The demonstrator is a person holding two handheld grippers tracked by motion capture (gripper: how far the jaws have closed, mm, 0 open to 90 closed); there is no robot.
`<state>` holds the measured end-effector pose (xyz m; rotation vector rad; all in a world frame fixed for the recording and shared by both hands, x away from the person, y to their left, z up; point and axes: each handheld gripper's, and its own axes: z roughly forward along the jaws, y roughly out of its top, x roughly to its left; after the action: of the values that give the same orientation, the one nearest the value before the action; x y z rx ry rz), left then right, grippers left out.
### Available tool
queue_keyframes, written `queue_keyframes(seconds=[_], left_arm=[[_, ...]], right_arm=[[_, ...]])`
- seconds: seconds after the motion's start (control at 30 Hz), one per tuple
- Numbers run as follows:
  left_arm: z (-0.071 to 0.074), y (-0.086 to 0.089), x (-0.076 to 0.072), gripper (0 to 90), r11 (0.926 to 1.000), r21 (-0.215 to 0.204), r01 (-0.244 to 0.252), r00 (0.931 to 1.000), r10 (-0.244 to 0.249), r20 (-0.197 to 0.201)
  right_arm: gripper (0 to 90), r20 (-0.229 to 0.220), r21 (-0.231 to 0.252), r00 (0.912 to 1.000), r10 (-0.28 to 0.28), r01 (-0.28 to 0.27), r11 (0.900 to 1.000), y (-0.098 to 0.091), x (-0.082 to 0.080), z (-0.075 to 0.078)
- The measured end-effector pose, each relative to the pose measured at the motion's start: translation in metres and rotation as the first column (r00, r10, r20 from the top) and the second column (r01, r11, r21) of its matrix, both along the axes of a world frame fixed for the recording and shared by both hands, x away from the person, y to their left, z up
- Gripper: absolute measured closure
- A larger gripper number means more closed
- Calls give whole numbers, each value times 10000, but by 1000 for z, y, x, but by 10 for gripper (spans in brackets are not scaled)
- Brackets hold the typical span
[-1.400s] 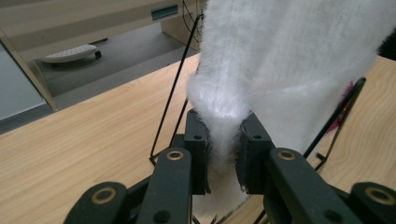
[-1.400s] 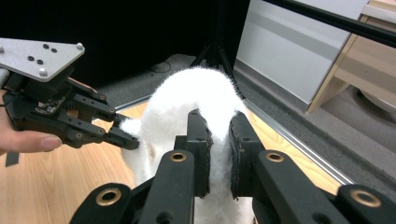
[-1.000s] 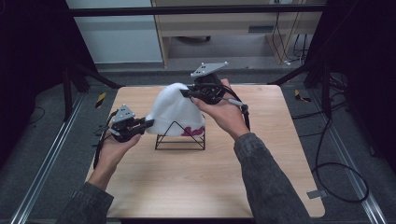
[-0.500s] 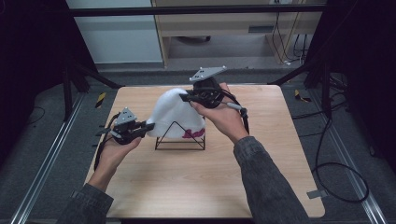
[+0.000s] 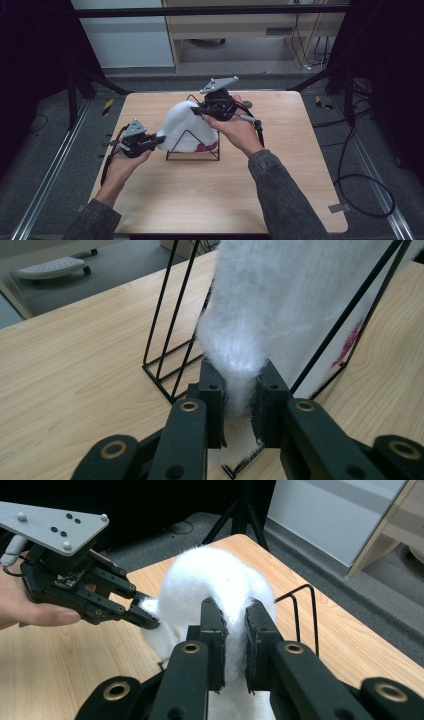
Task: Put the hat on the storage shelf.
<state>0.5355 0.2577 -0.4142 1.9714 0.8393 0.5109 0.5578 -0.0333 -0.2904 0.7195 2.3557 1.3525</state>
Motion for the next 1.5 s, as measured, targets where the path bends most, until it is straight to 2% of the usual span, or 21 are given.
queue_keyframes(seconds=[0.3,0.47,0.63,1.0,1.13,1.5], left_arm=[[-6,-2,1,772,10000,-53,-10,10000,10,-94],[-13,0,1,772,10000,-56,13,9997,-14,-224],[-18,3,2,772,9997,-232,13,9995,-20,-314],[-21,4,3,770,9999,-12,118,9992,-118,-387],[-24,5,3,769,9999,-50,106,9990,-108,-432],[-36,7,9,766,9998,37,210,9975,-207,-678]], right_arm=[[813,-89,-78,10000,-36,35,10000,0,0,-5],[812,-150,-118,9999,-61,59,9999,2,0,-11],[815,-245,-139,9997,-41,38,9999,4,0,-15],[815,-347,-221,9993,-107,100,9997,9,-1,-16],[815,-300,-308,9995,-45,35,9995,12,-3,-16],[809,-497,-295,9988,-38,23,9996,18,-2,-27]])
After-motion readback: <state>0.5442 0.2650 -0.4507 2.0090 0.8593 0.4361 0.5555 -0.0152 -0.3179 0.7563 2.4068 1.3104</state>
